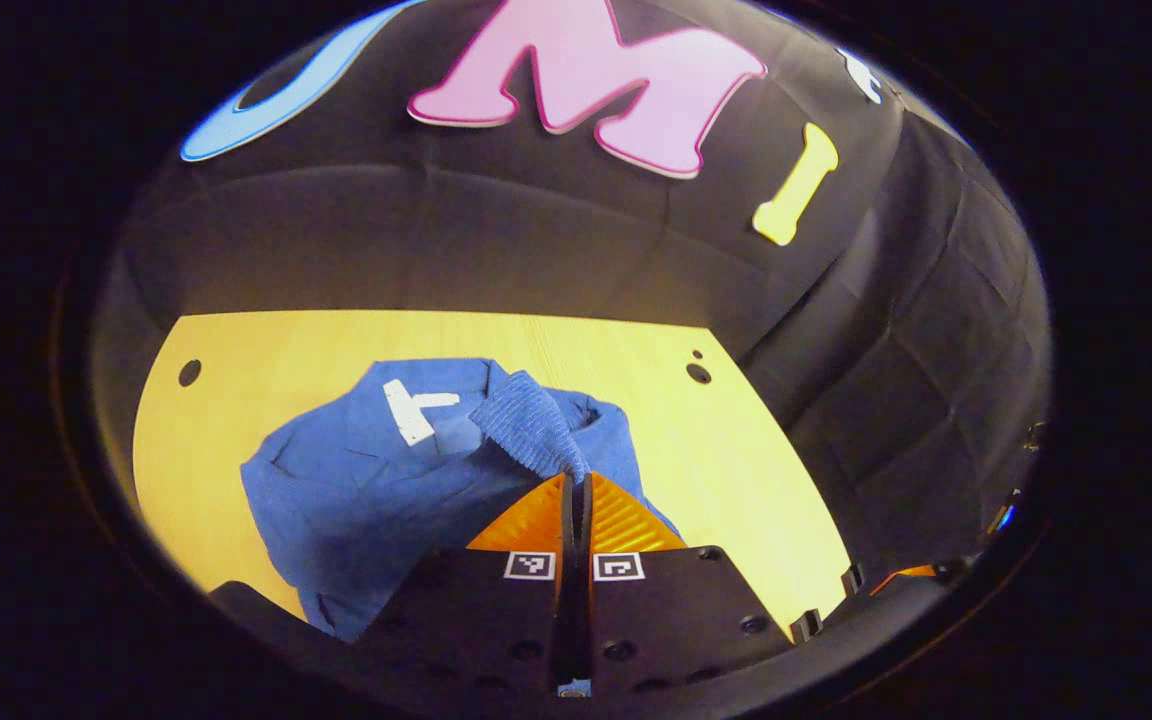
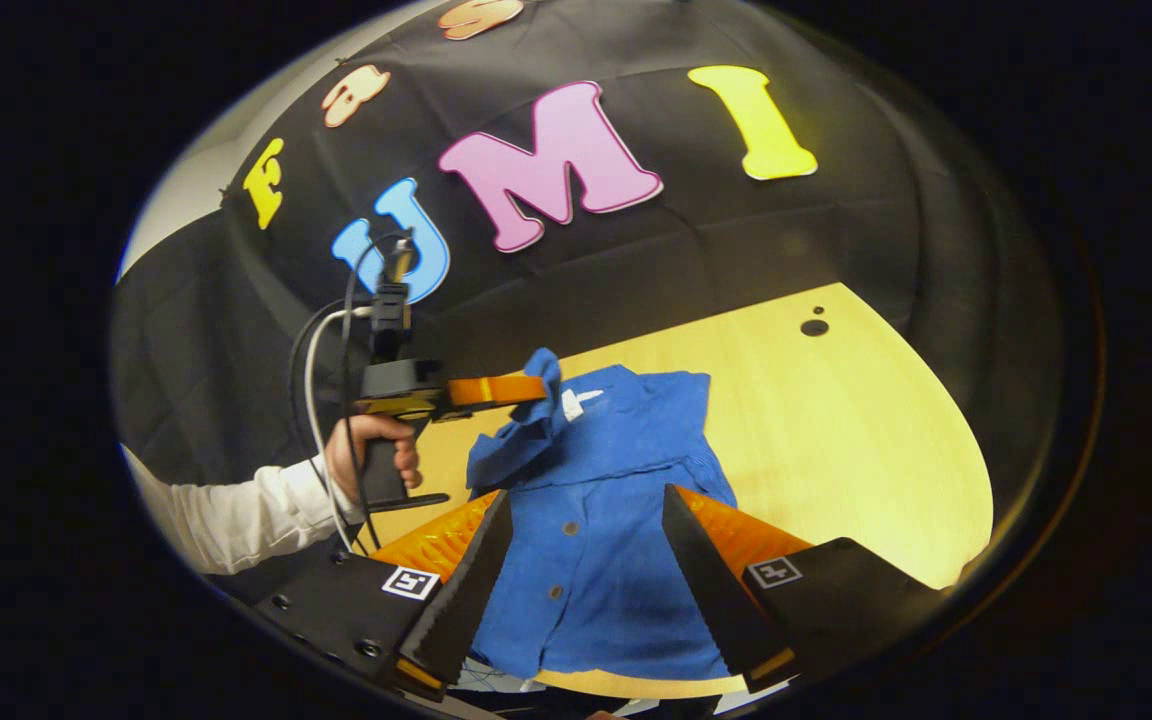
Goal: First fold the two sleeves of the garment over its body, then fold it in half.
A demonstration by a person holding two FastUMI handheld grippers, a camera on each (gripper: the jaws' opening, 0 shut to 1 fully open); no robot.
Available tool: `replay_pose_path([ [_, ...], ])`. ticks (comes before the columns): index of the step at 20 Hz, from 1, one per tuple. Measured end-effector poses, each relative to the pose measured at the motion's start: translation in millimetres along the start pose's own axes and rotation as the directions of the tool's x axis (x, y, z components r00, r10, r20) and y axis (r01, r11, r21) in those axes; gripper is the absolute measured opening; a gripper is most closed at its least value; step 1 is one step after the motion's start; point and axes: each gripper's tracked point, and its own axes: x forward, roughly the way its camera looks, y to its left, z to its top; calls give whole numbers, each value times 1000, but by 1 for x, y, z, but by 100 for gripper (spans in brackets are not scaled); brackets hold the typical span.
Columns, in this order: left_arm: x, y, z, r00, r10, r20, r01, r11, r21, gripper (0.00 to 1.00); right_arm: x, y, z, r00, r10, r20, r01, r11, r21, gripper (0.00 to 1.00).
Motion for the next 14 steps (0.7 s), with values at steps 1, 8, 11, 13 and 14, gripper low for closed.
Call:
replay_pose_path([
  [1, 25, 1, -14, 999, 22, -48, -21, 999, 29, 0, 1, -11, -1, 1000, -12, -12, 12, 1000, 10, 96],
  [8, 100, -17, -29, 988, 45, -146, -33, 996, 84, 0, -3, -50, 1, 999, -38, -39, 39, 999, 16, 96],
  [11, 99, -64, -10, 985, -157, -70, 160, 986, 50, 0, 1, -63, -1, 997, -35, -70, 35, 999, 1, 96],
  [13, 80, -91, 0, 962, -272, -8, 272, 962, 17, 18, 7, -67, 0, 997, -26, -78, 26, 1000, 1, 96],
  [14, 74, -85, -2, 969, -249, 6, 249, 968, 14, 31, 9, -67, 0, 997, -19, -81, 19, 1000, 2, 96],
])
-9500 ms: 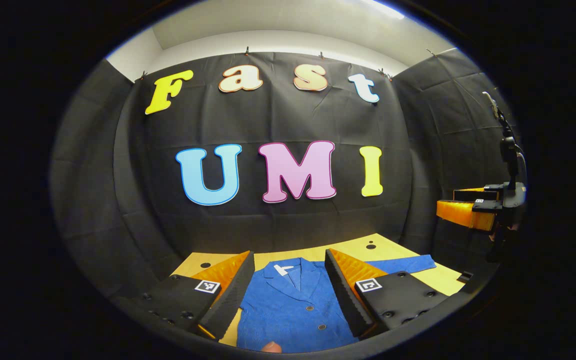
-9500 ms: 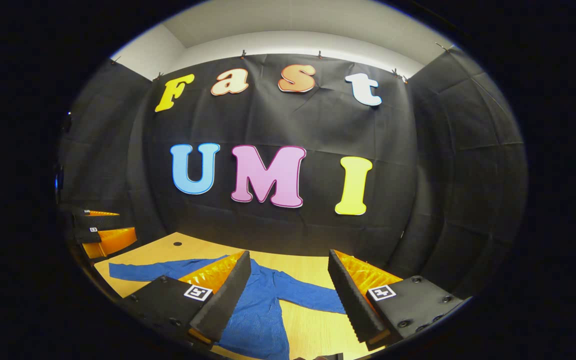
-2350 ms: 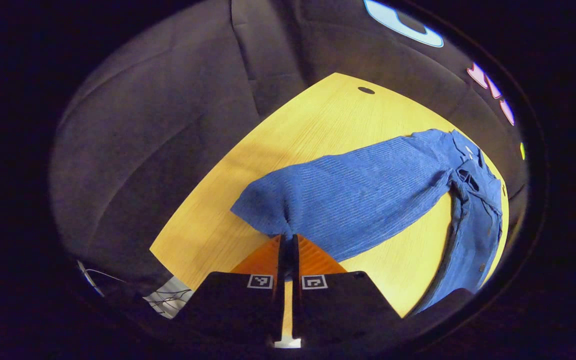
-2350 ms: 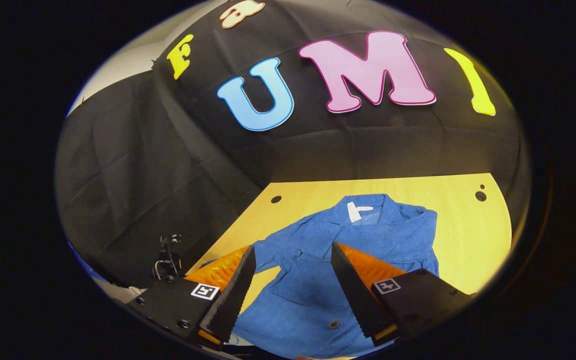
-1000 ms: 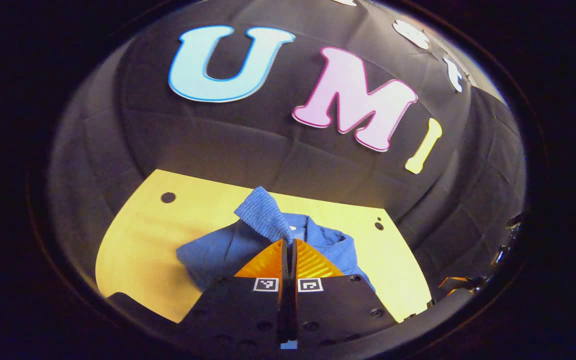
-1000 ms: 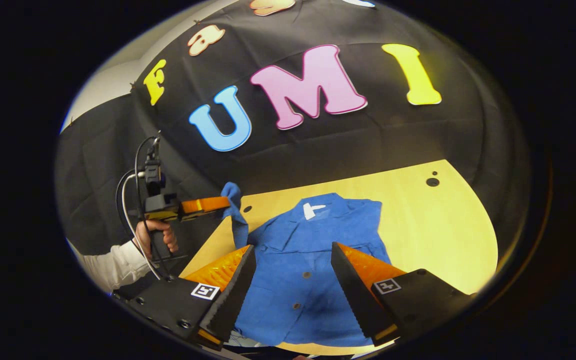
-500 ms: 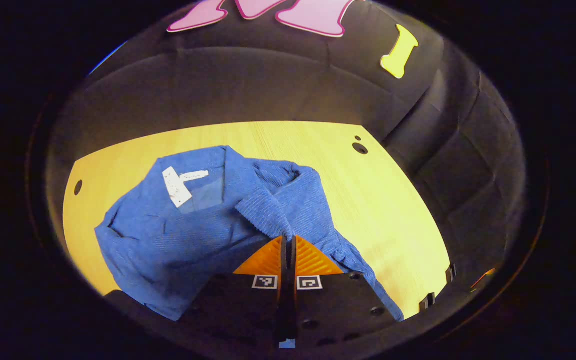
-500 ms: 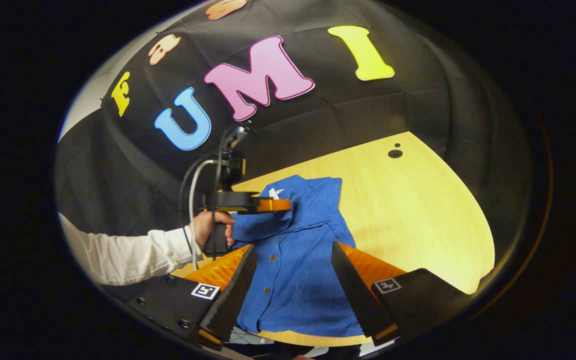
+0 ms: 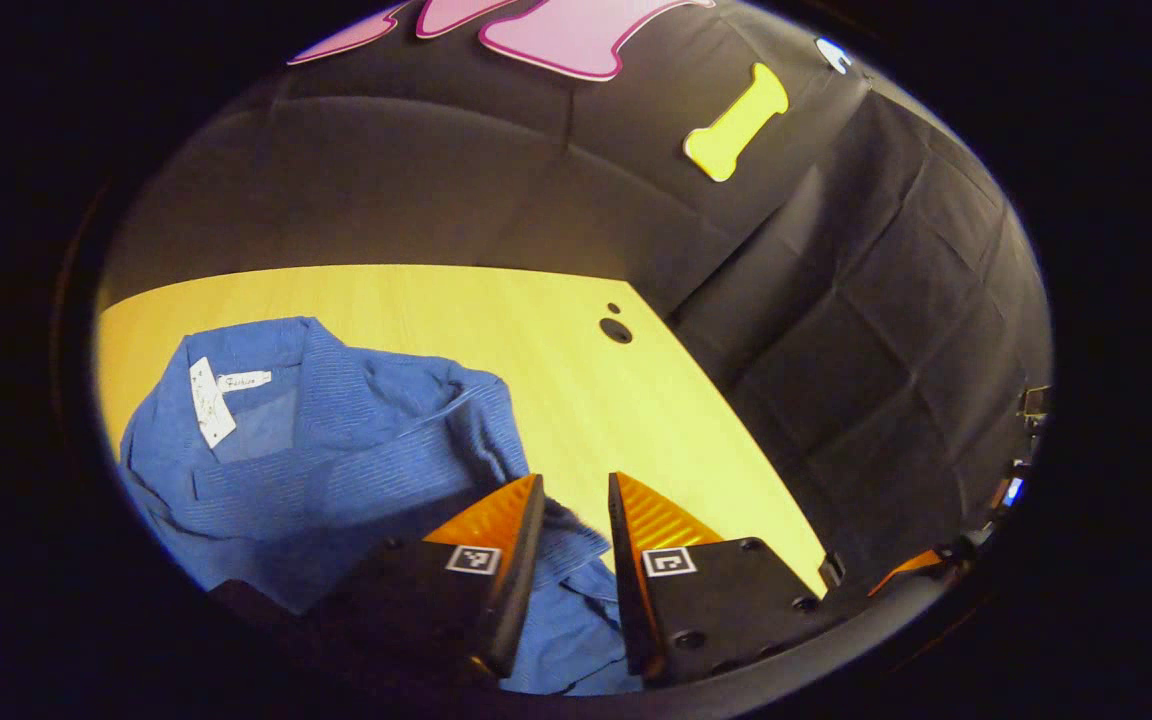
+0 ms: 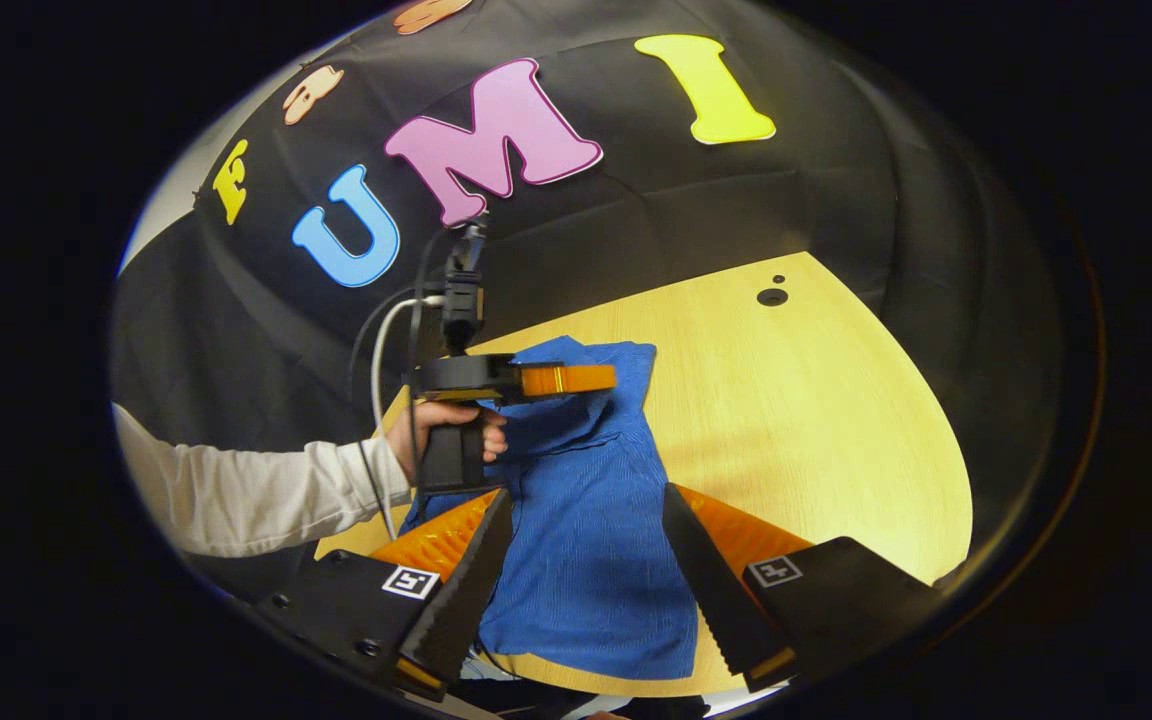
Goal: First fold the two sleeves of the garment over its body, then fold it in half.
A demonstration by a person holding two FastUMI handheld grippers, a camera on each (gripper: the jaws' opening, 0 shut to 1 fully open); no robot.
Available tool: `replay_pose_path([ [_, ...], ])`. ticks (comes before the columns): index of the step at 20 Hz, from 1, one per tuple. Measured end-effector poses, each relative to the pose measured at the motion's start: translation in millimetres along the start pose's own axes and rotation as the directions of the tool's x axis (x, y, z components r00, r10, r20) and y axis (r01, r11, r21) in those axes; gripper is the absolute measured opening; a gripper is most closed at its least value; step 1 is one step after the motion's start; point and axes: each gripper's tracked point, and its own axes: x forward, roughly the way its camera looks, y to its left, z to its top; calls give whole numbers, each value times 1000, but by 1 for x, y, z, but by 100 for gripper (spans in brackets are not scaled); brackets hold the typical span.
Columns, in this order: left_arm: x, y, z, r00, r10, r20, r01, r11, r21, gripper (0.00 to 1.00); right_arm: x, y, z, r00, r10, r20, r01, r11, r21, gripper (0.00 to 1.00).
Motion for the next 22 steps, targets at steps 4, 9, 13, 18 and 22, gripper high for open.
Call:
replay_pose_path([
  [4, -60, 16, -27, 995, 102, -15, -103, 995, -12, 62, 10, 6, -6, 1000, 26, -13, -26, 1000, -9, 96],
  [9, -184, 55, -125, 915, 396, -79, -401, 915, -49, 75, 30, 3, -52, 995, -31, -94, 28, 999, -37, 96],
  [13, -270, 73, -252, 791, 566, -232, -607, 775, -177, 77, 32, -24, -104, 964, -163, -209, 155, 986, -53, 98],
  [18, -325, 98, -352, 694, 583, -423, -716, 620, -321, 85, 17, -45, -154, 908, -288, -305, 257, 956, -138, 98],
  [22, -339, 104, -384, 624, 617, -480, -771, 585, -250, 85, 6, -52, -185, 870, -326, -369, 263, 941, -212, 99],
])
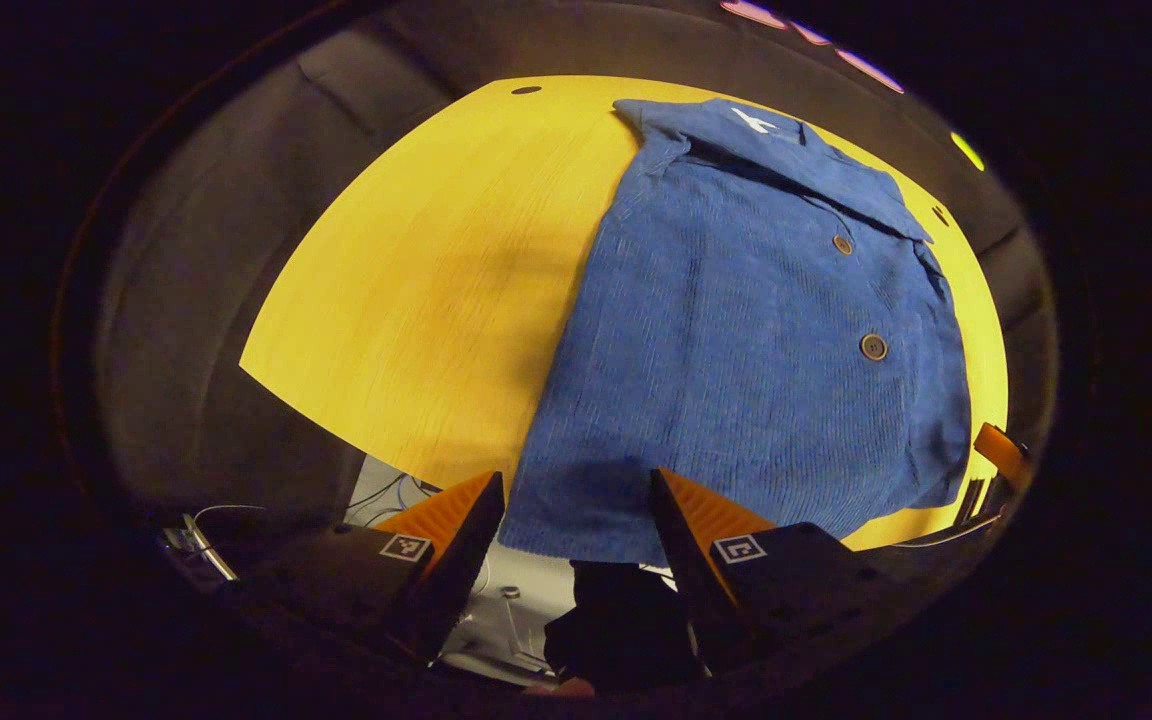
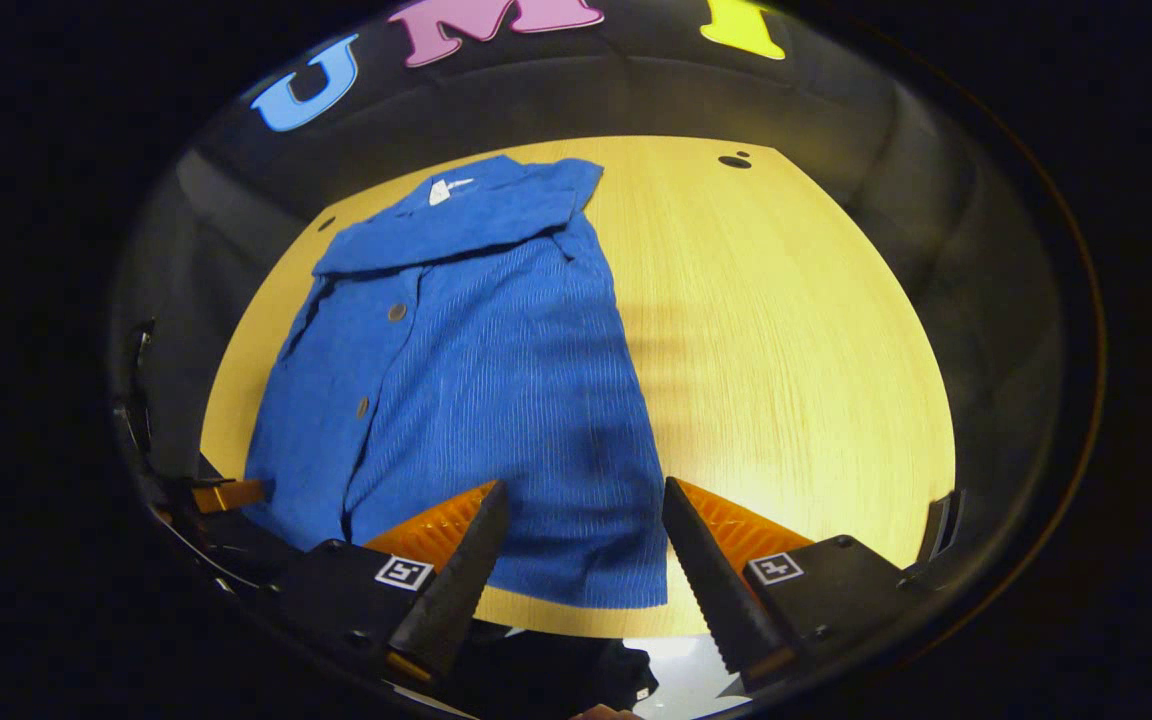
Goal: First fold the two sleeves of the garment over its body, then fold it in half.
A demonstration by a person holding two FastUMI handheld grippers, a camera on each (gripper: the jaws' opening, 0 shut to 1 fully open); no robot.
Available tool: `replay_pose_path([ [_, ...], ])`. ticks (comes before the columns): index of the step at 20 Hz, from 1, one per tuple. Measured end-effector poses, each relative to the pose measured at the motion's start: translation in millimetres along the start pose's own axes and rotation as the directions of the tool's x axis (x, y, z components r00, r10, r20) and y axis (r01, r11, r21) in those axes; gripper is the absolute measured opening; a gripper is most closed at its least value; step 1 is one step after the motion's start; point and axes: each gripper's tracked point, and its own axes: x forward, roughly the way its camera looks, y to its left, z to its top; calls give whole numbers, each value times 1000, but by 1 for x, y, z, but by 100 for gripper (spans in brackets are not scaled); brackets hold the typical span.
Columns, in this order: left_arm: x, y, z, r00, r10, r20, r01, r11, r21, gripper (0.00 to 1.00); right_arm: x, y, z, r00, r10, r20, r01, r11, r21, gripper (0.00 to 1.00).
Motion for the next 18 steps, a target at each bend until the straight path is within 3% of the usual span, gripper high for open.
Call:
replay_pose_path([
  [4, 5, 10, -13, 1000, 20, -8, -19, 999, 32, 87, 1, -5, -26, 998, -30, -59, 29, 999, -13, 99],
  [8, 12, 2, -24, 997, -53, -64, 54, 998, 12, 88, 5, -11, -39, 992, -64, -106, 64, 998, -2, 99],
  [18, 17, -1, -24, 993, -84, -88, 91, 993, 74, 85, 17, -27, -56, 978, -126, -168, 131, 991, 17, 100],
])
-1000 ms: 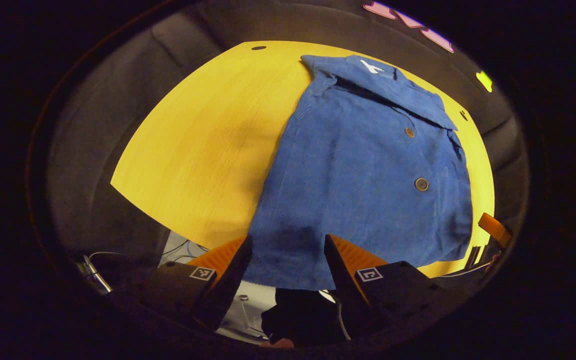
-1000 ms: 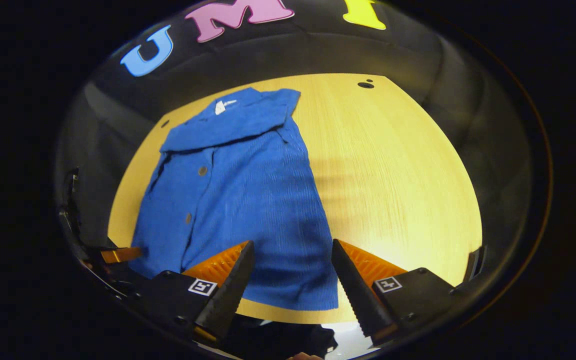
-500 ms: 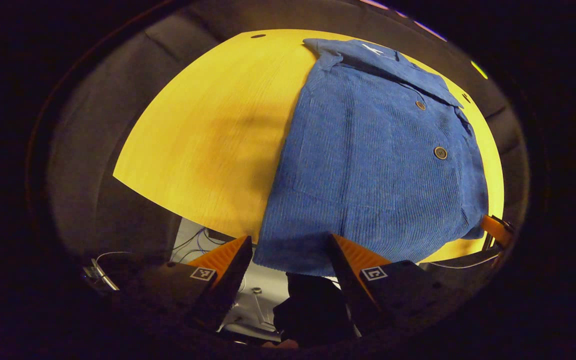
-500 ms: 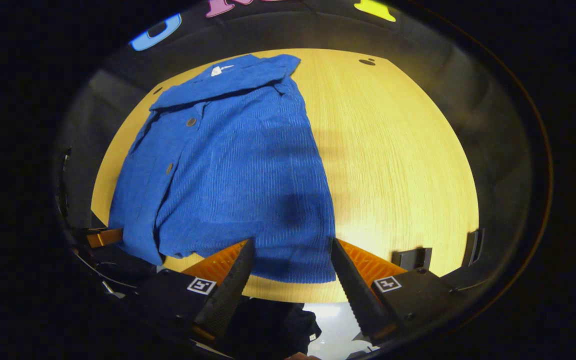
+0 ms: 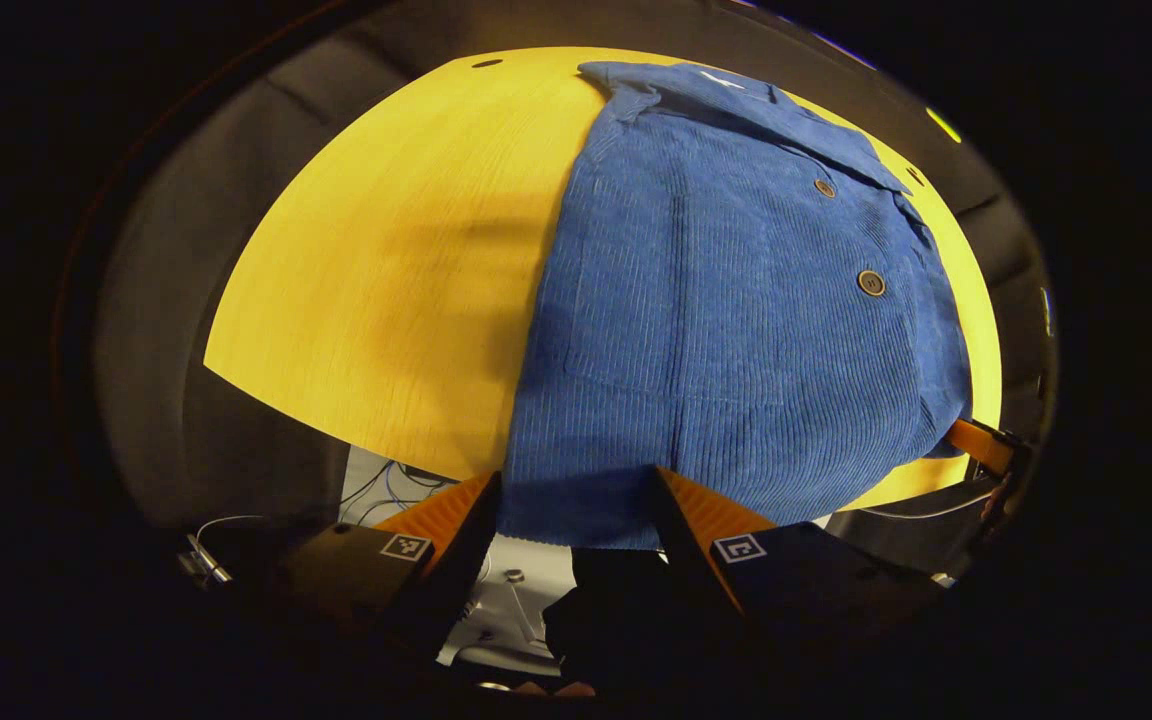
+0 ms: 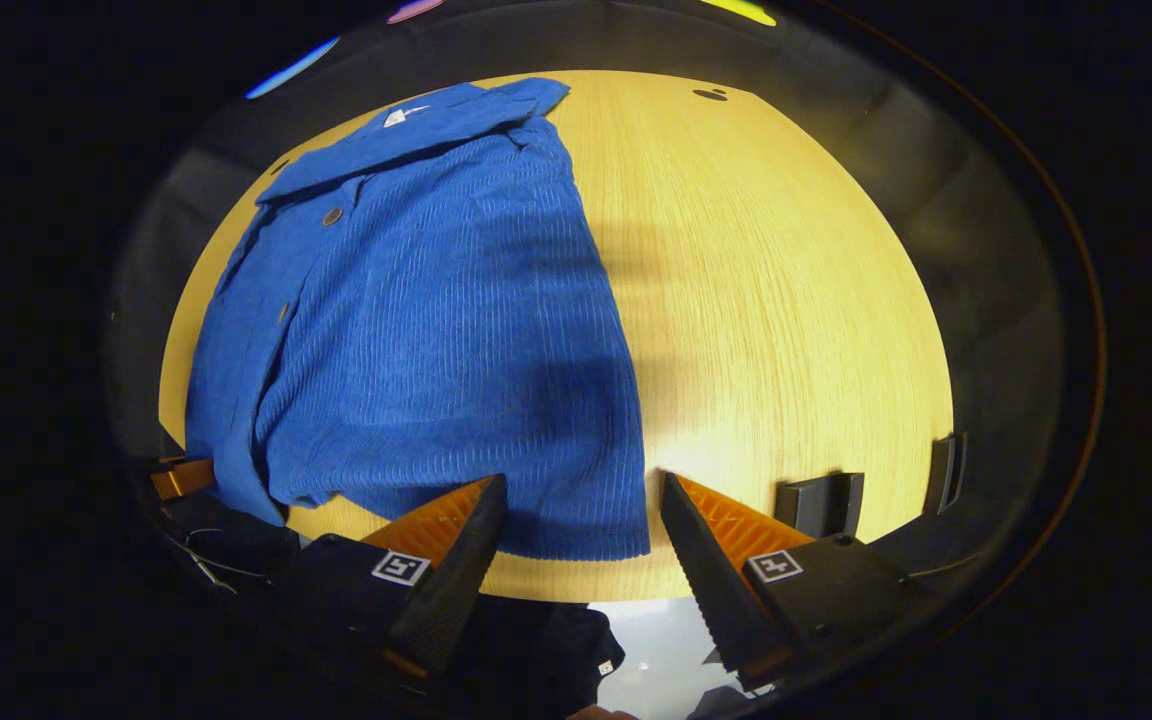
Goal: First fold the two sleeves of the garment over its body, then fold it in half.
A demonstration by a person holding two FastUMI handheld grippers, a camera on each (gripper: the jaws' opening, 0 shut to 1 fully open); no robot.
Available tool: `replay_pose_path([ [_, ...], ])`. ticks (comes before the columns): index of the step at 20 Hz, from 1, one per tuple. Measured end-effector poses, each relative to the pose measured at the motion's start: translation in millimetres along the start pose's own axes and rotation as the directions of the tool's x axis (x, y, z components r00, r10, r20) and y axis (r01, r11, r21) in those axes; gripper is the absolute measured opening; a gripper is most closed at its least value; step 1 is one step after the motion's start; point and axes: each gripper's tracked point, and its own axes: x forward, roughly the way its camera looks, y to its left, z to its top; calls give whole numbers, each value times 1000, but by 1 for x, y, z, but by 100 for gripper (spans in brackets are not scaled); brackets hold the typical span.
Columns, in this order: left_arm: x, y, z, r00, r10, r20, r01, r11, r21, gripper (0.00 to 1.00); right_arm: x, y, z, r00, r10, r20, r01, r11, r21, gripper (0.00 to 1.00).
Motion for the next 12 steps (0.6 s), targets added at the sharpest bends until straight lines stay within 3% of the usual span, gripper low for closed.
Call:
replay_pose_path([
  [1, 1, 0, 0, 1000, -5, 3, 5, 1000, -5, 84, -1, 1, 1, 1000, -1, 1, 1, 1000, -2, 91],
  [2, 1, -1, 0, 1000, -12, 9, 12, 1000, -7, 85, 0, 0, -1, 1000, -1, -15, 1, 1000, -8, 99],
  [3, 1, -4, 0, 999, -29, 20, 30, 1000, -10, 85, 1, 1, -2, 1000, 0, -27, 0, 1000, -7, 90],
  [4, -1, -5, 0, 999, -34, 26, 35, 999, -22, 87, 0, 3, -4, 999, 3, -46, -3, 1000, -3, 91],
  [5, -1, -11, -3, 999, -44, 9, 44, 999, -19, 75, -1, 7, 0, 999, 12, -48, -12, 1000, -8, 83],
  [8, -4, -27, -2, 998, -63, -4, 64, 998, 18, 21, 2, 19, 0, 997, 34, -68, -35, 999, -9, 10],
  [9, -3, -27, 0, 998, -68, 4, 67, 997, 43, 3, 2, 18, -1, 996, 46, -81, -46, 999, 4, 10],
  [10, -2, -28, -1, 996, -88, -1, 88, 994, 60, 2, 0, 19, -2, 995, 51, -82, -49, 998, 25, 2],
  [12, -16, -29, 3, 990, -140, 7, 140, 989, 44, 0, -7, 21, 5, 995, 66, -73, -63, 997, 39, 1],
])
